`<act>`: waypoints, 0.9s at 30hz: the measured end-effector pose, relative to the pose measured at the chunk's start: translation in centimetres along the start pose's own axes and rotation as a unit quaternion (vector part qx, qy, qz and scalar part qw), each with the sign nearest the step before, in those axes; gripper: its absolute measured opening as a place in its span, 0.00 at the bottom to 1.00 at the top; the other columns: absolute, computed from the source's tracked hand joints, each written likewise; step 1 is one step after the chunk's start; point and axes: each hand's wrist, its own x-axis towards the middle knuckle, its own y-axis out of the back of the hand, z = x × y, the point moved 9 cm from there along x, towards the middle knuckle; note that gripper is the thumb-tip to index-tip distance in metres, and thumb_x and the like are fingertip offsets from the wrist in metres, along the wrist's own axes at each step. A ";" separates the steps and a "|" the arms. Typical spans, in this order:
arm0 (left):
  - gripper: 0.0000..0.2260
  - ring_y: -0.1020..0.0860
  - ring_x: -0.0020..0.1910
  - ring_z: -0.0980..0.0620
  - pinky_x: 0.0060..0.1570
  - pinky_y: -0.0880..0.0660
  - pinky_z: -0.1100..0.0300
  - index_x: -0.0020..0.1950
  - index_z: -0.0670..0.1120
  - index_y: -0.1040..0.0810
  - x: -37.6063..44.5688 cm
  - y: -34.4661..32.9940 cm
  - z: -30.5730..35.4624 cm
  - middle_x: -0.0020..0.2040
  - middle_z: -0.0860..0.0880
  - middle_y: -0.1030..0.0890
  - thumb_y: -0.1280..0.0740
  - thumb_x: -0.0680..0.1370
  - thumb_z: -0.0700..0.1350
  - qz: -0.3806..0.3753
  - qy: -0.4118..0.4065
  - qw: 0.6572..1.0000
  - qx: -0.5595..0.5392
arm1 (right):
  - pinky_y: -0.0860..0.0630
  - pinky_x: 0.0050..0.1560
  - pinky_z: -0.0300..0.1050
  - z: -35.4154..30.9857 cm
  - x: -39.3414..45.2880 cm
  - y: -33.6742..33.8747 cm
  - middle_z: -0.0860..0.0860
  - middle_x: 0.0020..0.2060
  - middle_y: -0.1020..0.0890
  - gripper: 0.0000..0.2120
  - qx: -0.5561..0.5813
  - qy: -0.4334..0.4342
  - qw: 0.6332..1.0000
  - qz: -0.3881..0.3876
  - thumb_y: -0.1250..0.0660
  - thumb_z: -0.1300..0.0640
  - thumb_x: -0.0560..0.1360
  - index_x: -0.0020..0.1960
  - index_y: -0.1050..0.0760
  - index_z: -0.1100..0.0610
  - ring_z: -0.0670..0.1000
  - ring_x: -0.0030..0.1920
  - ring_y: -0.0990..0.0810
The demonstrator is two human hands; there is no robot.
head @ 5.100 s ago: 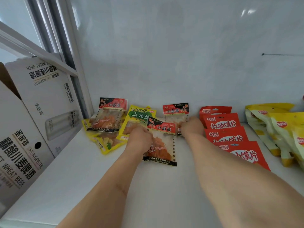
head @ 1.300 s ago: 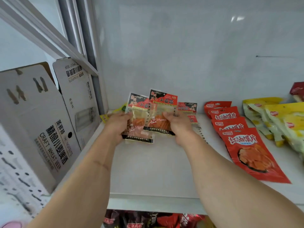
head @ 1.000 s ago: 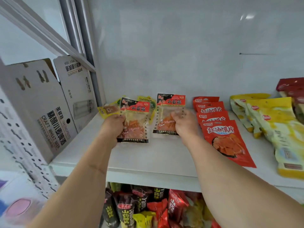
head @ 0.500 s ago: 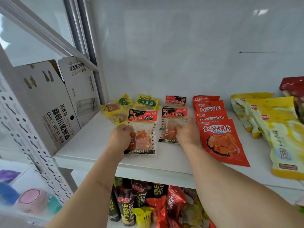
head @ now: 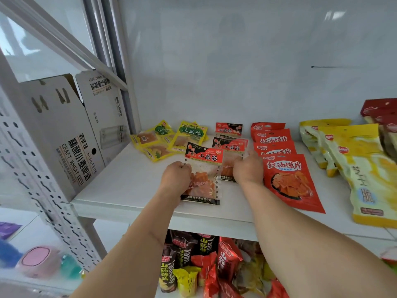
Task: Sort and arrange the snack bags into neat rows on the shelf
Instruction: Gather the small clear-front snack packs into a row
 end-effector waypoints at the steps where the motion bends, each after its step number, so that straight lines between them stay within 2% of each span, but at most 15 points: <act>1: 0.14 0.31 0.36 0.45 0.37 0.36 0.56 0.37 0.43 0.32 0.0 -0.5 0.2 0.35 0.45 0.29 0.40 0.83 0.44 -0.007 -0.001 1.000 0.006 | 0.29 0.64 0.52 0.2 -0.3 0.3 0.61 0.68 0.28 0.21 0.013 -0.003 1.000 0.002 0.40 0.54 0.82 0.72 0.32 0.62 0.61 0.67 0.29; 4: 0.14 0.29 0.38 0.42 0.36 0.35 0.57 0.37 0.44 0.31 -0.2 -2.3 0.9 0.37 0.44 0.28 0.41 0.83 0.43 -0.034 -0.005 0.999 0.026 | 0.30 0.65 0.51 0.7 -1.5 0.5 0.58 0.71 0.29 0.22 0.049 -0.005 0.999 -0.012 0.44 0.51 0.83 0.74 0.33 0.60 0.60 0.69 0.28; 6: 0.11 0.26 0.42 0.38 0.37 0.33 0.58 0.43 0.41 0.26 -0.1 -3.5 1.3 0.41 0.41 0.25 0.42 0.83 0.42 -0.050 -0.005 0.998 0.026 | 0.29 0.63 0.50 1.0 -2.5 0.7 0.58 0.70 0.27 0.23 0.045 0.006 0.999 -0.023 0.45 0.48 0.84 0.72 0.32 0.61 0.59 0.67 0.26; 8: 0.11 0.26 0.43 0.40 0.38 0.32 0.57 0.51 0.37 0.24 0.0 -4.4 1.6 0.46 0.37 0.23 0.42 0.83 0.42 -0.054 -0.008 0.998 0.035 | 0.28 0.61 0.49 1.1 -3.4 1.0 0.57 0.68 0.26 0.22 0.029 0.018 0.999 -0.026 0.45 0.48 0.84 0.71 0.31 0.61 0.59 0.65 0.25; 10: 0.11 0.24 0.47 0.39 0.42 0.30 0.55 0.51 0.37 0.24 0.1 -5.1 1.9 0.49 0.37 0.21 0.42 0.83 0.42 -0.050 -0.017 0.996 0.067 | 0.27 0.58 0.49 1.0 -4.0 1.1 0.56 0.64 0.24 0.19 0.013 0.033 0.999 -0.023 0.44 0.49 0.83 0.68 0.28 0.59 0.59 0.62 0.23; 12: 0.12 0.21 0.51 0.37 0.43 0.29 0.54 0.50 0.37 0.22 0.2 -5.7 2.1 0.49 0.37 0.19 0.41 0.82 0.44 -0.039 -0.028 0.995 0.085 | 0.23 0.54 0.50 0.7 -4.5 0.9 0.53 0.55 0.21 0.16 0.000 0.064 0.998 -0.020 0.44 0.49 0.81 0.60 0.25 0.56 0.58 0.56 0.21; 14: 0.11 0.21 0.49 0.38 0.41 0.29 0.55 0.45 0.40 0.22 0.2 -6.0 2.1 0.46 0.39 0.18 0.40 0.81 0.45 -0.024 -0.040 0.994 0.103 | 0.21 0.51 0.53 0.8 -4.6 0.8 0.51 0.51 0.20 0.15 -0.019 0.078 0.997 -0.018 0.42 0.48 0.79 0.58 0.25 0.55 0.56 0.53 0.21; 18: 0.10 0.23 0.43 0.41 0.37 0.31 0.56 0.42 0.43 0.23 -0.2 -6.0 2.2 0.40 0.43 0.20 0.39 0.80 0.44 0.017 -0.067 0.987 0.147 | 0.24 0.55 0.50 0.9 -4.6 0.9 0.54 0.57 0.23 0.17 -0.040 0.079 0.996 -0.014 0.38 0.49 0.80 0.65 0.27 0.57 0.57 0.57 0.23; 22: 0.09 0.22 0.46 0.43 0.39 0.31 0.58 0.49 0.47 0.21 0.0 -5.8 2.0 0.46 0.46 0.17 0.38 0.80 0.49 0.048 -0.075 0.970 0.225 | 0.27 0.55 0.50 1.3 -4.1 0.7 0.55 0.58 0.23 0.18 -0.050 0.071 0.996 -0.011 0.38 0.49 0.81 0.66 0.27 0.58 0.58 0.59 0.24; 27: 0.10 0.22 0.48 0.43 0.40 0.29 0.57 0.54 0.45 0.22 0.3 -5.8 2.2 0.50 0.46 0.17 0.38 0.80 0.50 0.058 -0.087 0.962 0.254 | 0.26 0.57 0.53 1.2 -3.9 0.6 0.55 0.60 0.24 0.20 -0.070 0.066 0.995 -0.002 0.39 0.48 0.81 0.67 0.28 0.58 0.58 0.60 0.24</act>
